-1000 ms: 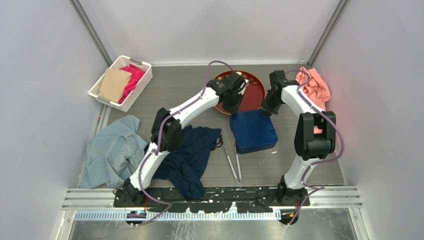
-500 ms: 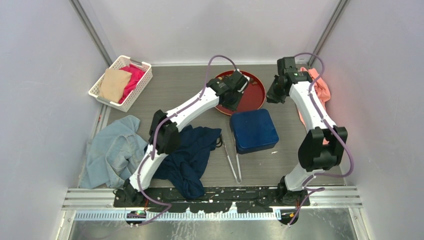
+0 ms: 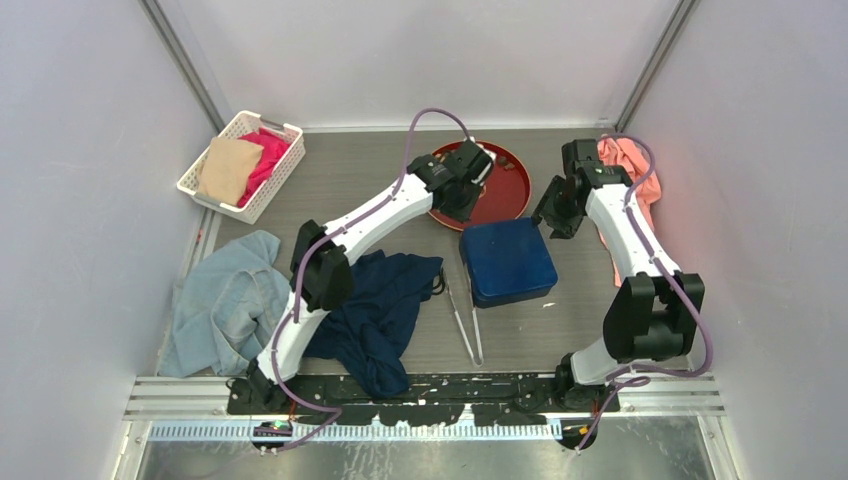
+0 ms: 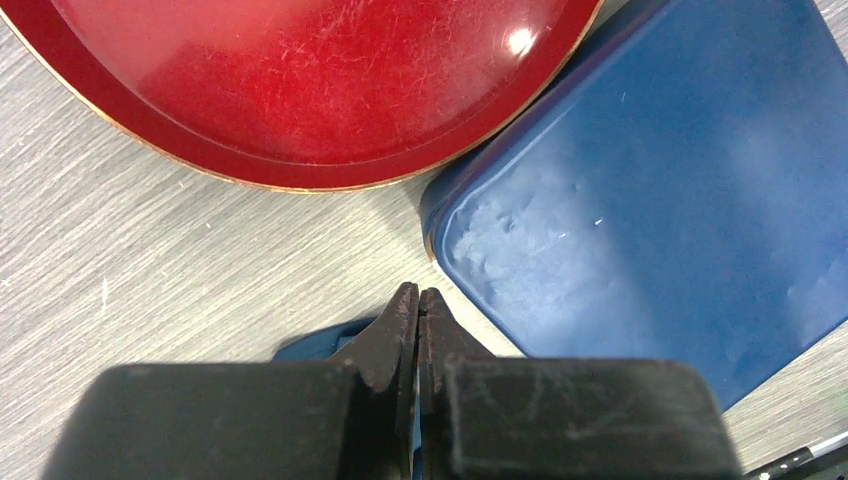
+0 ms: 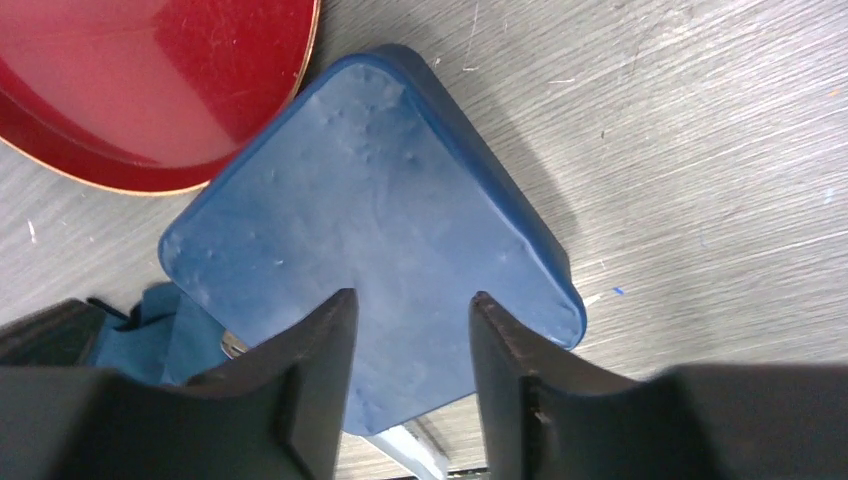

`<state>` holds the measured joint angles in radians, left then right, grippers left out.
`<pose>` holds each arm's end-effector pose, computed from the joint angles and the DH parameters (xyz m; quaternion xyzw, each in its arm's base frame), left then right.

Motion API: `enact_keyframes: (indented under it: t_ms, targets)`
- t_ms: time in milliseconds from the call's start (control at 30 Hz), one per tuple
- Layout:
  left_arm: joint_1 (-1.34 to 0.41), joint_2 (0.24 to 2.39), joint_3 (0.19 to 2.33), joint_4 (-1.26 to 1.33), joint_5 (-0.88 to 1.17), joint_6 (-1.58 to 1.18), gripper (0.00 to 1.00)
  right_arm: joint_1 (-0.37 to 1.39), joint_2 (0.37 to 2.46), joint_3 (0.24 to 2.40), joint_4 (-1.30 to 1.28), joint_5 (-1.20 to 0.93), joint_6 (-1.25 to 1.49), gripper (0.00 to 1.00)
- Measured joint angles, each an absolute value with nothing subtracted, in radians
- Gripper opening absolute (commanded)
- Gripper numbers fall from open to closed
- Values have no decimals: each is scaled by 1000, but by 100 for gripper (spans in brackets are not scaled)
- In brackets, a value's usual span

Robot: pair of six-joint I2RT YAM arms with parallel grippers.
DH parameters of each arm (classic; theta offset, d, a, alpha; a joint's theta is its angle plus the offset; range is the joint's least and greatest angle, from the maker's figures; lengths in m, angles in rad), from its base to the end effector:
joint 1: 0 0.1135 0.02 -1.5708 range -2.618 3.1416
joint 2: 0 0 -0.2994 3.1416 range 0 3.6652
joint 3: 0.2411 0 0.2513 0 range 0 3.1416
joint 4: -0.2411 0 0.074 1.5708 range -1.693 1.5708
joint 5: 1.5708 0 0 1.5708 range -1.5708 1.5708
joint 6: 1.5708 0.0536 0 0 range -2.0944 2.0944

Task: Pack the chocolate
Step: Close the box lid on the packing box.

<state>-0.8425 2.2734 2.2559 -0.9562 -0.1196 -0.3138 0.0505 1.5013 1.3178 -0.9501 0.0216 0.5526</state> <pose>0.3576 -0.3913 0.2925 0.2323 0.9255 -0.1126 0.2771 0.3038 0.0142 0.3111 0.2448 0.9450 0.0543 0.2102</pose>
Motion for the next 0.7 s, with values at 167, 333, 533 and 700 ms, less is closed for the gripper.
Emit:
enact_keyframes:
  t_ms: [167, 333, 533, 700]
  targets:
    - [-842, 2271, 2236, -955, -120, -332, 23, -9, 1550, 1301, -902, -33, 540, 71]
    - [-835, 2250, 2166, -956, -113, -356, 40, -84, 1594, 1251, -833, -79, 527, 75]
    - [-817, 2221, 2109, -955, -89, -386, 49, -100, 1663, 1215, -769, -123, 504, 75]
    - [-793, 2193, 2078, -940, -73, -419, 56, -98, 1669, 1176, -736, -197, 502, 75]
